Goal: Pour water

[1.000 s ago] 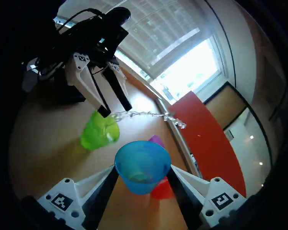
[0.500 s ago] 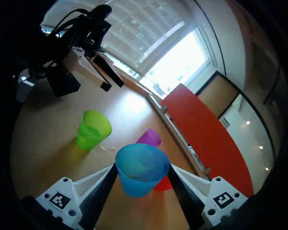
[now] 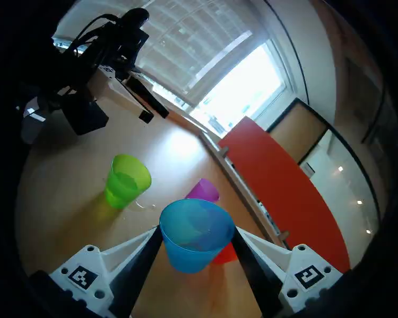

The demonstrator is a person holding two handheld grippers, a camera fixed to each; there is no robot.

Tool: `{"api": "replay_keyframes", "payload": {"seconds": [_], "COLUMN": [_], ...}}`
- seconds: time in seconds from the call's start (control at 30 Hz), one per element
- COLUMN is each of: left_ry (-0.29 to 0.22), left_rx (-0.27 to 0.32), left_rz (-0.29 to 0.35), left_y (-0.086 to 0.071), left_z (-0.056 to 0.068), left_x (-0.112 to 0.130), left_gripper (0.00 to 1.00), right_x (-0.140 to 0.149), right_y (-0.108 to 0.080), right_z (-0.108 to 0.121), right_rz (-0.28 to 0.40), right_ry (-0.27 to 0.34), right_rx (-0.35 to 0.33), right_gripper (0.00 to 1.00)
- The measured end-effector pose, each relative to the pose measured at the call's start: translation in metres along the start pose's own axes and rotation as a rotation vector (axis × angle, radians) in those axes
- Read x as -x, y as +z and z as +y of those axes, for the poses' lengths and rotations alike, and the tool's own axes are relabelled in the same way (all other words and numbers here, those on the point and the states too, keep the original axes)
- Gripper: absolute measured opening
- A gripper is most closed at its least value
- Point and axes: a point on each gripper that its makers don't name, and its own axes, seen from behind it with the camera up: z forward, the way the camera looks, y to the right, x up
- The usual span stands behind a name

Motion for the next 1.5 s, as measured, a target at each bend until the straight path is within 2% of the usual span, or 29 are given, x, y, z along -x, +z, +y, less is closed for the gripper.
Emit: {"api": "replay_keyframes", "payload": {"seconds": [0.2, 0.4, 0.53, 0.7, 0.87, 1.0, 1.5], "left_ry": [0.000, 0.018, 0.025, 0.036, 0.043, 0.044, 0.040], "left_rx": [-0.010, -0.028, -0.045, -0.068, -0.075, -0.077, -0.079], "left_rz": [0.007, 0.007, 0.015, 0.020, 0.017, 0.014, -0.005], "left_y": [0.000, 0.000, 0.000, -0.003, -0.003, -0.002, -0.001], "left_z": [-0.001, -0.005, -0.009, -0.013, -0.013, -0.012, -0.011], "left_x": [-0.005, -0.008, -0.014, -0.020, -0.021, -0.021, -0.015], "left_gripper": [0.81, 0.81, 0.81, 0.81, 0.81, 0.81, 0.81], "right_x": [0.006, 0.014, 0.024, 0.042, 0.064, 0.080, 0.111], "right_y": [-0.001, -0.003, -0.005, -0.010, -0.014, -0.014, -0.011], "right_z": [-0.002, 0.002, 0.009, 0.019, 0.017, 0.013, -0.007], "right_rz": [-0.015, -0.022, -0.041, -0.076, -0.125, -0.164, -0.256], "right_ry": [0.020, 0.103, 0.200, 0.370, 0.531, 0.605, 0.629], "right_rx": [0.000, -0.003, -0.002, -0.004, -0.040, -0.060, -0.101], "right_gripper": [0.94, 0.94, 0.94, 0.94, 0.95, 0.95, 0.94]}}
